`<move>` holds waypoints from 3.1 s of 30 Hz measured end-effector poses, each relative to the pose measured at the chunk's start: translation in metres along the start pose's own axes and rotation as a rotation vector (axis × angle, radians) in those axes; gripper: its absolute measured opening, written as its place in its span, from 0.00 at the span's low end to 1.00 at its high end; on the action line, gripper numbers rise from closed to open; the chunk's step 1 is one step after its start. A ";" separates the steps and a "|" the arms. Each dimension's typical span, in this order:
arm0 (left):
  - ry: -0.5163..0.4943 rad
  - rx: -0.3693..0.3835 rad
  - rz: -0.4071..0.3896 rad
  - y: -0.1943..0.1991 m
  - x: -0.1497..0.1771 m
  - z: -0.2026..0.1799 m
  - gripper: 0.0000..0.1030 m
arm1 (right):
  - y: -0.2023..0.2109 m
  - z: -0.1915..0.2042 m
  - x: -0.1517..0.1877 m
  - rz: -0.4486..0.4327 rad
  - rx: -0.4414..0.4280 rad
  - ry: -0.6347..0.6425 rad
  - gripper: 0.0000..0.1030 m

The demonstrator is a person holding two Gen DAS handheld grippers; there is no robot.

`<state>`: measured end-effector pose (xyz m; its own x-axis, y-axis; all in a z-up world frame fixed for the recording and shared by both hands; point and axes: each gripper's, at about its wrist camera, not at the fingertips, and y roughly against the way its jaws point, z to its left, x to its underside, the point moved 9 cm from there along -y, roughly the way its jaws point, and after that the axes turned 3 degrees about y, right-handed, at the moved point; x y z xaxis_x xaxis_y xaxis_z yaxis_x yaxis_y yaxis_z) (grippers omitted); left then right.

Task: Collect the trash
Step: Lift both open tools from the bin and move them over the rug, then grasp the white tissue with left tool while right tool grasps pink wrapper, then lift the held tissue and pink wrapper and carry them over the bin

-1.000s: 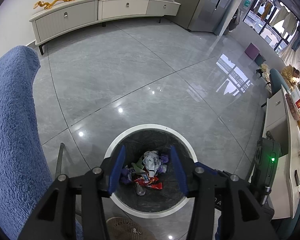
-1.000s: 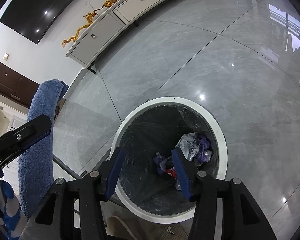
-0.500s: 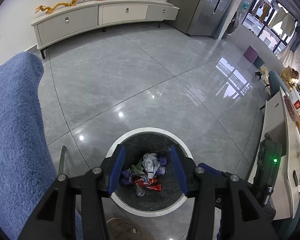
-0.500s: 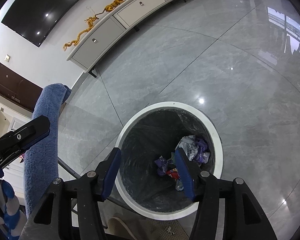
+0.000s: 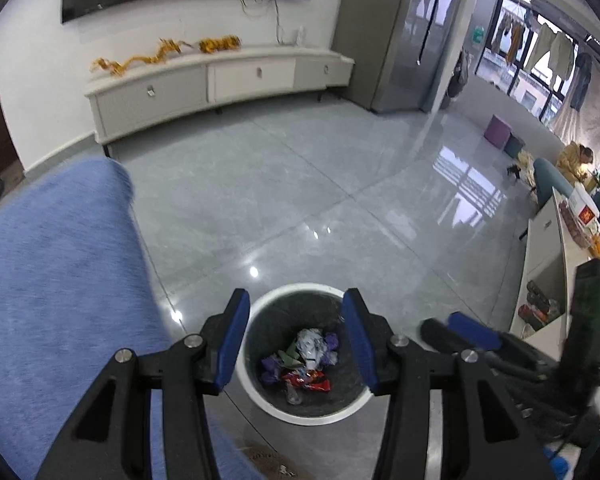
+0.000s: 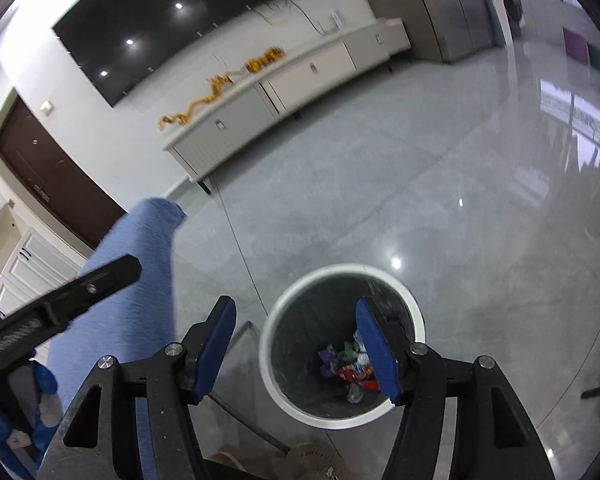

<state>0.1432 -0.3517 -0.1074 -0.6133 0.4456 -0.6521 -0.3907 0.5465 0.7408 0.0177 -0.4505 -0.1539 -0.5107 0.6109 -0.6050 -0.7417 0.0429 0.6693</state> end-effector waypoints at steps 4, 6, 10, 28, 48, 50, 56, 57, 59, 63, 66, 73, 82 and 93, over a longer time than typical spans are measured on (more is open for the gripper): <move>0.018 -0.045 -0.087 0.048 -0.015 0.028 0.45 | 0.034 0.030 -0.016 -0.071 -0.029 0.051 0.60; 0.030 -0.092 -0.151 0.083 -0.028 0.054 0.45 | 0.052 0.050 -0.026 -0.107 -0.054 0.087 0.61; 0.083 -0.174 -0.270 0.153 -0.050 0.106 0.46 | 0.088 0.099 -0.047 -0.181 -0.118 0.160 0.62; 0.289 -0.515 -0.562 0.392 -0.102 0.332 0.46 | 0.151 0.368 -0.100 -0.250 -0.477 0.512 0.62; 0.285 -0.339 -0.109 0.116 -0.051 0.486 0.46 | -0.148 0.461 0.025 0.155 -0.545 0.789 0.62; 0.282 -0.294 -0.043 0.078 -0.041 0.492 0.46 | -0.172 0.462 0.044 0.198 -0.539 0.809 0.62; 0.335 -0.197 0.037 0.021 -0.020 0.503 0.46 | -0.225 0.467 0.078 0.296 -0.536 0.829 0.61; 0.351 -0.185 0.050 0.013 -0.016 0.505 0.46 | -0.230 0.468 0.081 0.306 -0.537 0.830 0.61; 0.378 -0.180 0.064 0.005 -0.010 0.511 0.46 | -0.239 0.473 0.089 0.327 -0.538 0.837 0.59; 0.418 -0.164 0.051 0.001 -0.004 0.518 0.43 | -0.254 0.476 0.098 0.363 -0.518 0.829 0.52; 0.433 -0.164 0.047 0.005 -0.001 0.521 0.34 | -0.265 0.477 0.105 0.388 -0.497 0.830 0.45; 0.451 -0.177 0.027 0.025 0.017 0.516 0.15 | -0.253 0.466 0.105 0.375 -0.474 0.825 0.13; 0.399 -0.234 -0.080 0.089 0.031 0.466 0.13 | -0.180 0.433 0.096 0.321 -0.489 0.717 0.11; 0.277 -0.354 -0.228 0.193 0.054 0.352 0.13 | -0.064 0.390 0.088 0.200 -0.496 0.622 0.11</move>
<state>0.2759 0.0273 -0.0559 -0.6257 0.1116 -0.7721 -0.7155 0.3122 0.6249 0.1903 -0.0912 -0.0814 -0.6934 0.0138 -0.7204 -0.6425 -0.4644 0.6095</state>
